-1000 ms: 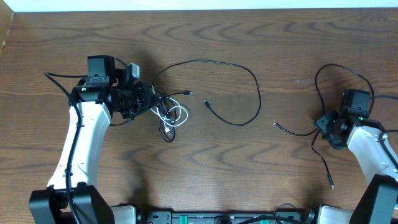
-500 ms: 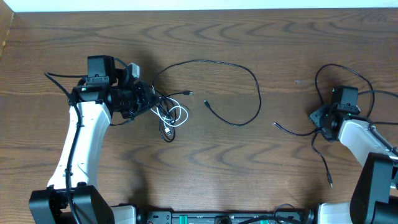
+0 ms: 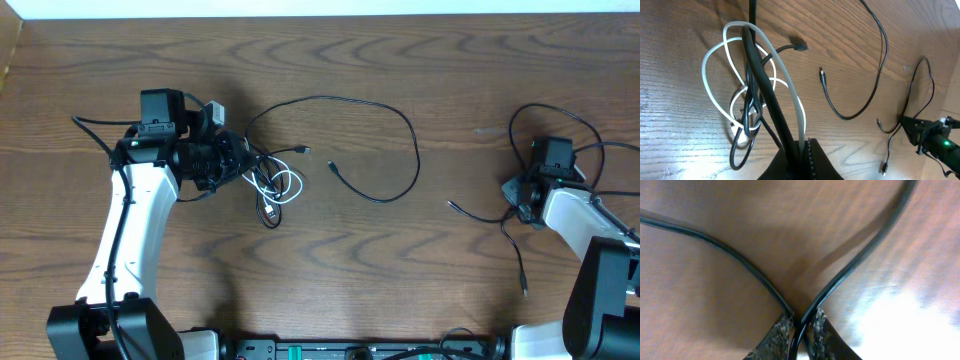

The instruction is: Untangle cables

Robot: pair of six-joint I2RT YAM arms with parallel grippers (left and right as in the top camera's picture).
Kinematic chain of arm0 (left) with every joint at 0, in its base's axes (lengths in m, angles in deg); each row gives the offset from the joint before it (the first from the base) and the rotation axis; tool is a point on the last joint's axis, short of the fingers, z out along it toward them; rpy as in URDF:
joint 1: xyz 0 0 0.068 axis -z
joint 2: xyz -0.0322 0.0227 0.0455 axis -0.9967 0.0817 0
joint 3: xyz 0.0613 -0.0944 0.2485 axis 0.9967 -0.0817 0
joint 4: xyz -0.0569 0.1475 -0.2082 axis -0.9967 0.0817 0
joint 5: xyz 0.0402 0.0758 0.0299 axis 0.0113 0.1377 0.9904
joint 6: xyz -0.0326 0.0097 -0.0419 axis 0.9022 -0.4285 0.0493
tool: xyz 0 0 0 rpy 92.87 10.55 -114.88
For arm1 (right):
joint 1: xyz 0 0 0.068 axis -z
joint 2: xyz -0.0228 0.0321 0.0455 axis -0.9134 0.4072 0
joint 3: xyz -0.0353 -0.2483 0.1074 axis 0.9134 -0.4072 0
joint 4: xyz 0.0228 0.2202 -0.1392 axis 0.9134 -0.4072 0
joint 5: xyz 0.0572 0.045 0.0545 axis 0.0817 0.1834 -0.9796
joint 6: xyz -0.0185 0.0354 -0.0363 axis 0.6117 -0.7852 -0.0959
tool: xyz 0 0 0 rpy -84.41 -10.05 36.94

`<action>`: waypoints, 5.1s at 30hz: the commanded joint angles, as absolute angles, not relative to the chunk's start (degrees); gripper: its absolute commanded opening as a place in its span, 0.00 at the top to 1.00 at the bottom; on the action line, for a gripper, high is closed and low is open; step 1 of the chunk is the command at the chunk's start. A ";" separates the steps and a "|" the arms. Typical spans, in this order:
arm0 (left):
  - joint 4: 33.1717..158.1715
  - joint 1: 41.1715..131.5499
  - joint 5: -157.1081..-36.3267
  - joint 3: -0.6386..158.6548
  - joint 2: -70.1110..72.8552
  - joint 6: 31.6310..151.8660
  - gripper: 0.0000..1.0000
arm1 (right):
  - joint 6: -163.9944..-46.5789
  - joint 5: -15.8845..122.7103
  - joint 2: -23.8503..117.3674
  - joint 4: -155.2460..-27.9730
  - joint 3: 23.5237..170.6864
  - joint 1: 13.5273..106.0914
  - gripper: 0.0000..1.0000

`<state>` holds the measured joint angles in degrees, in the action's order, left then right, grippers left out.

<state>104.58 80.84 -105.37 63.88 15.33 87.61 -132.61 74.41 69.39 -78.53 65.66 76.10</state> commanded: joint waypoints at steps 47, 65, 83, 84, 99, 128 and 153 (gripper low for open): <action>104.69 80.89 -107.62 65.37 15.02 87.28 0.92 | -106.77 72.85 68.56 -103.14 93.92 88.56 0.99; 104.73 80.91 -107.65 65.37 15.02 87.28 0.93 | -109.88 91.39 69.50 -95.03 98.12 98.77 0.99; 104.78 80.91 -107.65 65.37 15.02 87.28 0.93 | -102.25 57.01 73.76 -105.19 98.12 94.57 0.46; 104.78 80.91 -107.65 65.37 15.02 87.28 0.93 | -103.58 56.77 73.76 -108.54 98.08 93.46 0.46; 105.82 80.91 -107.67 65.37 15.02 87.28 0.92 | -125.24 72.42 73.78 -106.26 82.30 85.70 0.42; 105.76 80.91 -109.18 65.37 15.00 87.30 0.93 | -122.97 77.42 73.76 -95.31 83.91 101.35 0.99; 105.78 81.45 -109.20 65.37 15.02 87.04 0.93 | -88.37 18.04 73.76 -98.96 94.62 78.29 0.31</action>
